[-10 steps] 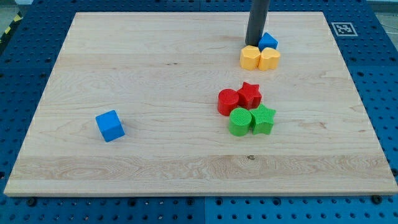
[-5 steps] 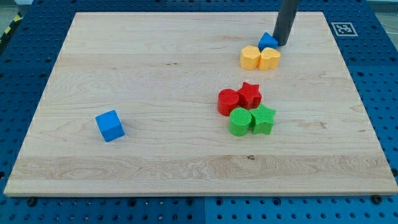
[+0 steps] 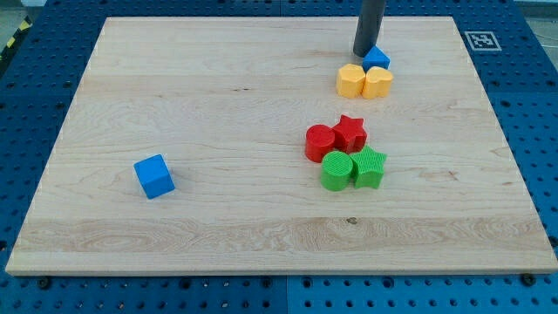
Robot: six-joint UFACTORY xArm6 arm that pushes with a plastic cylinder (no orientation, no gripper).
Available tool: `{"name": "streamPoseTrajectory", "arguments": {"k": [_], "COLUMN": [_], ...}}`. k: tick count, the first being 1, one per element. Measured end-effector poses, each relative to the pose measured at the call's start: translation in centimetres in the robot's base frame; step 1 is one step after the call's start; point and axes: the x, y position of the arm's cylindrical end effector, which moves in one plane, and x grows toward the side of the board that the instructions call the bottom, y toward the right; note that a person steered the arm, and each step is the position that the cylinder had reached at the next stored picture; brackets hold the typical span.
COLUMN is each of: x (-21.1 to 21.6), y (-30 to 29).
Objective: Place the blue triangle at the top of the yellow heart
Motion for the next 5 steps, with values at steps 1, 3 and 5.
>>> {"name": "streamPoseTrajectory", "arguments": {"k": [1, 3, 5], "x": [0.8, 1.0, -1.2], "y": [0.0, 0.0, 2.9]}}
